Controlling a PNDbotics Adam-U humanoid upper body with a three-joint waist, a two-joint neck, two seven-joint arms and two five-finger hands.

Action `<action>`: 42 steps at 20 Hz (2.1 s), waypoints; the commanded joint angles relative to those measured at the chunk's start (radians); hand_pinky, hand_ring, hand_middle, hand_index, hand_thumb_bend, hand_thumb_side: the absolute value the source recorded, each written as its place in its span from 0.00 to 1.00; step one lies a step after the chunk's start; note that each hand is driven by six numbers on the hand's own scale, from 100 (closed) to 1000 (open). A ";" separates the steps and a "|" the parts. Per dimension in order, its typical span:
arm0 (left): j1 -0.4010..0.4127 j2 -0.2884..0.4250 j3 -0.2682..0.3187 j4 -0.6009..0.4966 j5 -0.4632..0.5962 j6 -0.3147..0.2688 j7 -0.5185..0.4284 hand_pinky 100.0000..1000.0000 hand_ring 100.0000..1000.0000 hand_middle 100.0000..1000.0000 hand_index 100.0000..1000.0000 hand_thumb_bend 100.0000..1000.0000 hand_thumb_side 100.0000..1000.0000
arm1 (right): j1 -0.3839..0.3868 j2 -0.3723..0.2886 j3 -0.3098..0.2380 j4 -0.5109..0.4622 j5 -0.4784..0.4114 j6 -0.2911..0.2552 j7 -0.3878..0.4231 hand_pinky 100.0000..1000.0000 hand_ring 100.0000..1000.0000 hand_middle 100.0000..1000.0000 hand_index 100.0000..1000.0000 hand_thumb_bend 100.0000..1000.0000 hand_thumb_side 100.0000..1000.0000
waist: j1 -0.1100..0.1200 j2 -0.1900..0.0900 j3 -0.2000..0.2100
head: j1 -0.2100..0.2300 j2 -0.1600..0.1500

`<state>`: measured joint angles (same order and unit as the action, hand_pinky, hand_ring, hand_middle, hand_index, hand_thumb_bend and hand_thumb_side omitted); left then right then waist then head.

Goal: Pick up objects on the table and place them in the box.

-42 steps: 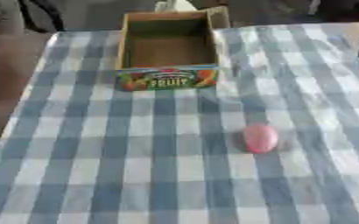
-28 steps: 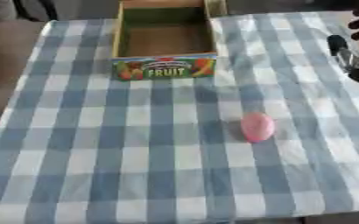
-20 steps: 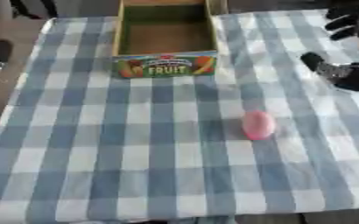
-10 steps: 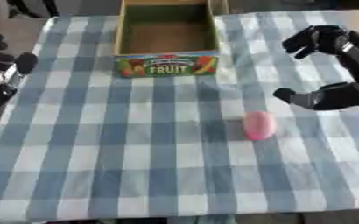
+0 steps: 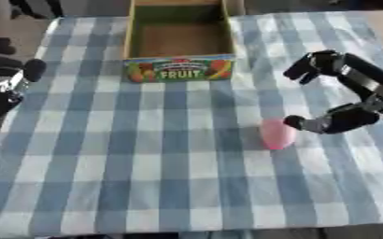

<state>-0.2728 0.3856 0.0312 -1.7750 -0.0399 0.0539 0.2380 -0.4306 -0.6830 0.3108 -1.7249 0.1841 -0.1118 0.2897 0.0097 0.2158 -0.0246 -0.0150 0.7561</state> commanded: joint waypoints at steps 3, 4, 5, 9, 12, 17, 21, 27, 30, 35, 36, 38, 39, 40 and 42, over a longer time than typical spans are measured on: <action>-0.014 0.009 -0.001 -0.010 0.011 0.000 -0.006 0.54 0.53 0.55 0.67 0.89 0.44 | -0.007 -0.015 0.013 0.015 0.011 -0.009 0.029 0.65 0.71 0.66 0.74 0.46 0.04 | -0.002 -0.012 0.000 | -0.002 0.009; -0.014 0.009 -0.001 -0.010 0.012 0.000 -0.006 0.54 0.53 0.55 0.68 0.89 0.44 | -0.006 -0.014 0.018 0.018 0.011 -0.010 0.036 0.65 0.71 0.66 0.74 0.46 0.04 | -0.002 -0.012 -0.001 | -0.002 0.009; -0.014 0.008 -0.002 -0.009 0.013 0.000 -0.007 0.54 0.53 0.55 0.68 0.89 0.44 | -0.004 -0.013 0.022 0.022 0.012 -0.011 0.044 0.65 0.71 0.66 0.74 0.46 0.04 | -0.002 -0.012 -0.001 | -0.002 0.009; -0.015 0.008 -0.003 -0.008 0.017 0.000 -0.009 0.54 0.53 0.55 0.68 0.89 0.44 | 0.001 -0.008 0.039 0.042 0.021 -0.016 0.079 0.65 0.72 0.65 0.74 0.45 0.02 | -0.002 -0.011 0.000 | -0.002 0.009; -0.016 0.008 -0.004 -0.008 0.019 -0.001 -0.011 0.54 0.53 0.55 0.68 0.89 0.44 | 0.001 0.000 0.053 0.065 0.043 -0.021 0.109 0.65 0.72 0.64 0.73 0.45 0.01 | -0.002 -0.011 0.002 | -0.003 0.008; -0.017 0.007 -0.005 -0.008 0.020 -0.002 -0.013 0.54 0.53 0.55 0.68 0.89 0.44 | -0.003 0.019 0.064 0.108 0.090 -0.032 0.127 0.65 0.71 0.62 0.71 0.43 0.00 | -0.002 -0.011 0.004 | -0.003 0.007; -0.018 0.007 -0.006 -0.008 0.021 -0.001 -0.013 0.54 0.53 0.55 0.68 0.88 0.44 | -0.005 0.030 0.067 0.133 0.128 -0.040 0.110 0.65 0.70 0.57 0.68 0.38 0.00 | -0.003 -0.012 0.004 | -0.004 0.006; -0.018 0.007 -0.007 -0.007 0.022 0.000 -0.013 0.54 0.53 0.55 0.68 0.87 0.44 | -0.008 0.035 0.061 0.153 0.174 -0.037 0.032 0.60 0.62 0.45 0.55 0.17 0.00 | -0.003 -0.014 0.007 | -0.004 0.006; -0.018 0.007 -0.008 -0.007 0.023 0.000 -0.013 0.54 0.53 0.55 0.68 0.86 0.44 | -0.008 0.036 0.055 0.158 0.192 -0.027 -0.034 0.57 0.56 0.37 0.46 0.04 0.00 | -0.003 -0.014 0.008 | -0.004 0.006; -0.018 0.008 -0.008 -0.007 0.025 0.001 -0.012 0.54 0.53 0.55 0.68 0.84 0.44 | -0.012 0.032 0.046 0.153 0.200 -0.010 -0.144 0.51 0.48 0.26 0.33 0.00 0.00 | -0.003 -0.015 0.008 | -0.003 0.007; -0.018 0.008 -0.009 -0.008 0.025 0.001 -0.012 0.54 0.53 0.55 0.68 0.84 0.44 | -0.015 0.031 0.044 0.150 0.199 -0.007 -0.165 0.50 0.48 0.25 0.33 0.00 0.00 | -0.003 -0.015 0.009 | -0.003 0.007; -0.018 0.008 -0.010 -0.008 0.026 0.002 -0.012 0.54 0.53 0.55 0.68 0.84 0.44 | -0.023 0.027 0.038 0.138 0.195 -0.001 -0.199 0.50 0.47 0.24 0.32 0.00 0.00 | -0.004 -0.016 0.009 | -0.003 0.007; -0.018 0.008 -0.010 -0.008 0.026 0.002 -0.012 0.54 0.53 0.55 0.68 0.84 0.44 | -0.027 0.024 0.036 0.131 0.191 0.002 -0.211 0.50 0.47 0.24 0.32 0.00 0.00 | -0.004 -0.017 0.010 | -0.003 0.007; -0.017 0.008 -0.010 -0.009 0.027 0.002 -0.013 0.54 0.53 0.55 0.68 0.84 0.44 | -0.036 0.021 0.032 0.121 0.188 0.005 -0.221 0.50 0.47 0.23 0.31 0.00 0.00 | -0.004 -0.018 0.010 | -0.004 0.008; -0.017 0.008 -0.012 -0.009 0.027 0.002 -0.014 0.54 0.53 0.55 0.68 0.83 0.44 | -0.054 0.015 0.024 0.102 0.184 0.012 -0.233 0.49 0.47 0.23 0.31 0.00 0.00 | -0.004 -0.019 0.012 | -0.004 0.009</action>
<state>-0.2747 0.3784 0.0201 -1.7733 -0.0167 0.0562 0.2267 -0.4666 -0.6320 0.3538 -1.5923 0.3722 -0.1028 0.0711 0.0065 0.2153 -0.0129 -0.0175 0.7563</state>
